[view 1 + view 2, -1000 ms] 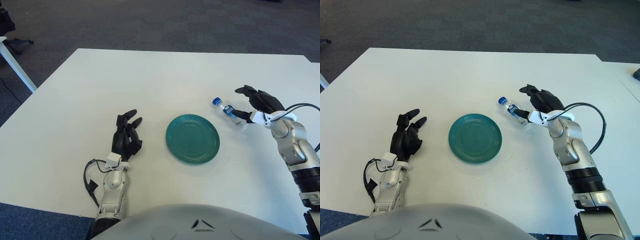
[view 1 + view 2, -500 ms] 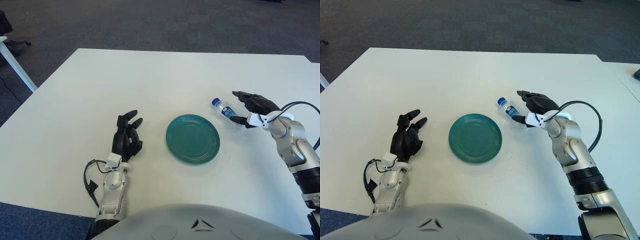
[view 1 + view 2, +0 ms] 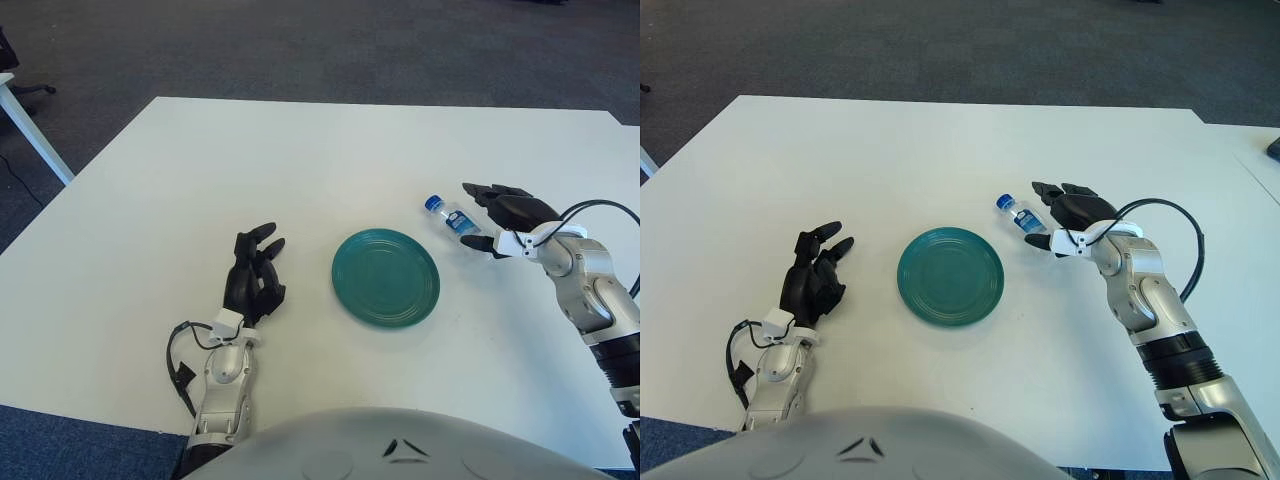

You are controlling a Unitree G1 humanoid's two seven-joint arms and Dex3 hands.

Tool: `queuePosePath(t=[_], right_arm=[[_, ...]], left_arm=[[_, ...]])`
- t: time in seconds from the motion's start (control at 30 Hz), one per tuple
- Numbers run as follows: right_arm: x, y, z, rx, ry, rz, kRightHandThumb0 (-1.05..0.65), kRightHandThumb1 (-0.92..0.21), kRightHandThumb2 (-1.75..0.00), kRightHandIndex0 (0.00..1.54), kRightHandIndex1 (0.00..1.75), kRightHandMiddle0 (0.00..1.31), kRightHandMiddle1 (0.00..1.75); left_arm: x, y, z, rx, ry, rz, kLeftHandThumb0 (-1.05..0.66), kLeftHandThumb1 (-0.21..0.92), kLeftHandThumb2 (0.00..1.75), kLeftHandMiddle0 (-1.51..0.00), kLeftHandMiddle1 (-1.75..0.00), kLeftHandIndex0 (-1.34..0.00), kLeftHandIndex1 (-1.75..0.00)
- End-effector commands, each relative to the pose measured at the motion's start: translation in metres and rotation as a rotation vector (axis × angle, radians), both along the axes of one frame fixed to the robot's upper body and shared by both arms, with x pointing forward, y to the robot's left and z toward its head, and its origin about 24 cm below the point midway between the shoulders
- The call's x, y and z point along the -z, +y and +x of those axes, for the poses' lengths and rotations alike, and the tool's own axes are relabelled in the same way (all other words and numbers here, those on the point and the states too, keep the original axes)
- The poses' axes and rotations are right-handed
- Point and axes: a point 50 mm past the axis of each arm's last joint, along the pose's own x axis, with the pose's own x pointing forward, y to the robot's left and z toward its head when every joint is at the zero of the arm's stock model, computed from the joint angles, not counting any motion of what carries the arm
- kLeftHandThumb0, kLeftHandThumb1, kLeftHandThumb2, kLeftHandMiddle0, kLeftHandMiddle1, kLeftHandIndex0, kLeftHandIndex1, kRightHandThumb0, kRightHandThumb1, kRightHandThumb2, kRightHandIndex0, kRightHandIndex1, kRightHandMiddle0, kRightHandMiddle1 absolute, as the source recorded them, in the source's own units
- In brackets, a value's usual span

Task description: Put the bottle into the plate.

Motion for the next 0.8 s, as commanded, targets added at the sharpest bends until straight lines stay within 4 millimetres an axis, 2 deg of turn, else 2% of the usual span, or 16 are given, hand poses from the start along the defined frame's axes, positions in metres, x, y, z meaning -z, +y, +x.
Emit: queuePosePath(t=[0.0, 0.33, 0.77], right_arm=[[-0.01, 0.004, 0.004, -0.023, -0.035, -0.034, -1.05, -0.92, -0.78, 0.0, 0.0, 0.0, 0.0], [-0.023, 0.008, 0.009, -0.056, -0.069, -0.096, -1.05, -0.92, -0.78, 0.0, 0.0, 0.0, 0.0], [-0.036, 0.001, 0.016, -0.051, -0.054, -0.197, -1.05, -0.92, -0.8, 0.0, 0.0, 0.0, 0.0]], left_arm=[[0.009, 0.001, -0.006, 0.025, 0.051, 0.028, -0.76, 0.92, 0.98, -0.34, -0.44, 0.0, -1.04], [0.008, -0.001, -0.006, 0.056, 0.046, 0.036, -0.78, 0.92, 1.02, -0.34, -0.41, 0.0, -1.02], [0.006, -0.003, -0.009, 0.062, 0.055, 0.024, -0.79, 0.92, 1.05, -0.37, -0.41, 0.0, -1.02]])
